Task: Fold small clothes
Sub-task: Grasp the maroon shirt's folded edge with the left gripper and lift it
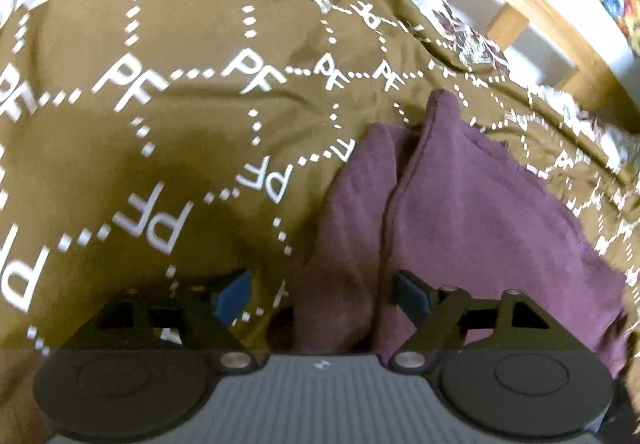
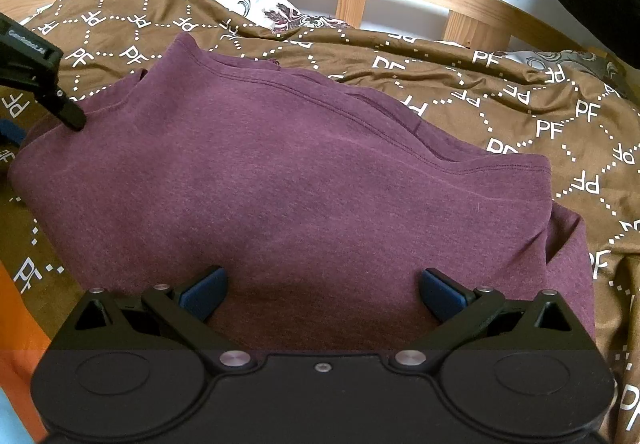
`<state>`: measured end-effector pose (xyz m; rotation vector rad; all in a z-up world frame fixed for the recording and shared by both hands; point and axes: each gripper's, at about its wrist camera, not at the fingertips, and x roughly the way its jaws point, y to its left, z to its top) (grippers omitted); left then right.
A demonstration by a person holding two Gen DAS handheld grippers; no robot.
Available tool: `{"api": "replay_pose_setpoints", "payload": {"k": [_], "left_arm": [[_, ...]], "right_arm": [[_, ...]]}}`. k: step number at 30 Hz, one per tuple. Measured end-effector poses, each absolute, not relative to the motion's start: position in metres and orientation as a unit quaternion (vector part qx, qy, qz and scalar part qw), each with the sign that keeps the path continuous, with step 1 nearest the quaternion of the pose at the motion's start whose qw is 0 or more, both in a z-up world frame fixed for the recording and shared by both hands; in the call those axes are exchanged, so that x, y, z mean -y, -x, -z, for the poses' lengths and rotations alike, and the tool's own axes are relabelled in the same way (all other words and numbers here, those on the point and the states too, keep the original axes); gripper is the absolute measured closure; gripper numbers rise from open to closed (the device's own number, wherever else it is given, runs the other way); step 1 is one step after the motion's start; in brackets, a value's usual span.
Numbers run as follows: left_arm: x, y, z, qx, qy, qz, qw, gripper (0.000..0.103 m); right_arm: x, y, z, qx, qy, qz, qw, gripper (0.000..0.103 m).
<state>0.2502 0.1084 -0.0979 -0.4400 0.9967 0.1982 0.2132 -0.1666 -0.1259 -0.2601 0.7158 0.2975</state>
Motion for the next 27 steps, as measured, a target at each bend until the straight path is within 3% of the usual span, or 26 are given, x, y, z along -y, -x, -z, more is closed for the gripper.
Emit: {"api": "replay_pose_setpoints", "payload": {"k": [7, 14, 22, 27], "left_arm": [[-0.1, -0.255, 0.1, -0.484, 0.192, -0.072, 0.851, 0.036], [-0.1, -0.251, 0.097, -0.482, 0.195, -0.068, 0.852, 0.043], [-0.094, -0.246, 0.09, -0.474, 0.193, -0.057, 0.857, 0.078], [-0.084, -0.233, 0.069, -0.441, 0.179, -0.04, 0.879, 0.085]], "right_arm": [[0.167, -0.213, 0.126, -0.348, 0.126, -0.145, 0.918, 0.001], [0.167, -0.213, 0.125, -0.348, 0.125, -0.145, 0.918, 0.001], [0.166, -0.213, 0.123, -0.348, 0.129, -0.144, 0.917, 0.001], [0.166, -0.214, 0.116, -0.354, 0.134, -0.149, 0.913, 0.001]]}}
